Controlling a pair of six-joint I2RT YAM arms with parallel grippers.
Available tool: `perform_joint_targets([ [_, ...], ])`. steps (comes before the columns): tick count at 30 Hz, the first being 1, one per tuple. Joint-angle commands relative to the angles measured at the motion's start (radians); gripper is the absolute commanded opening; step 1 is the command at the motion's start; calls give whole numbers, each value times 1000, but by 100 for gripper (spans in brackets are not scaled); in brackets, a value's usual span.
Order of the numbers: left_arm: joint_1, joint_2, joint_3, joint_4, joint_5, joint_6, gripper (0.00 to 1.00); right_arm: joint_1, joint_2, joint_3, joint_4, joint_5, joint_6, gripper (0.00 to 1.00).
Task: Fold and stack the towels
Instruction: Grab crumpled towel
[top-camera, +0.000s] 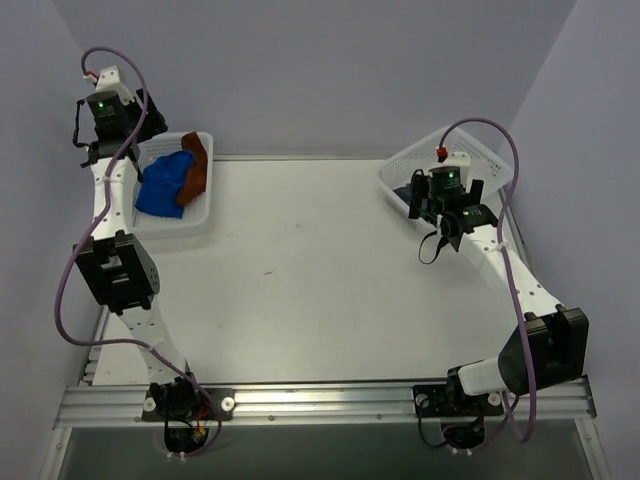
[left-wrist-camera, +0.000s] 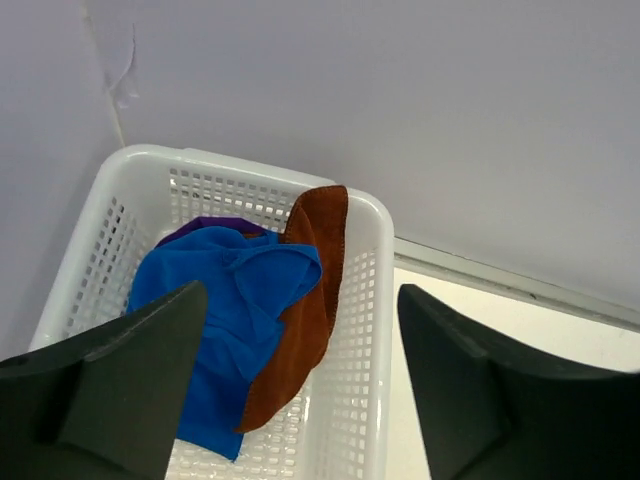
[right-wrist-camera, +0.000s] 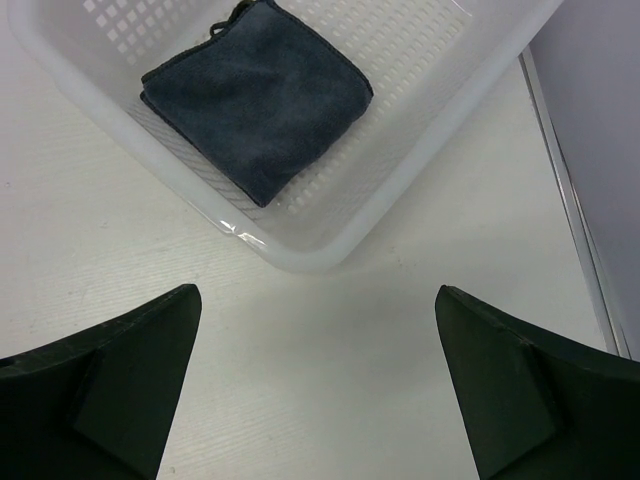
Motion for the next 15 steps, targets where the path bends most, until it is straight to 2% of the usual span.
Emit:
perform_joint_targets([
  [1, 0, 120, 104, -90, 23, 2, 87, 6, 8, 5, 24, -16, 10, 100],
  [2, 0, 147, 160, -106, 23, 5, 96, 6, 19, 10, 23, -11, 11, 100],
  [12, 3, 473, 523, -201, 46, 22, 94, 8, 166, 85, -12, 24, 14, 100],
  [15, 3, 525, 541, -190, 21, 15, 94, 11, 203, 103, -17, 23, 22, 100],
])
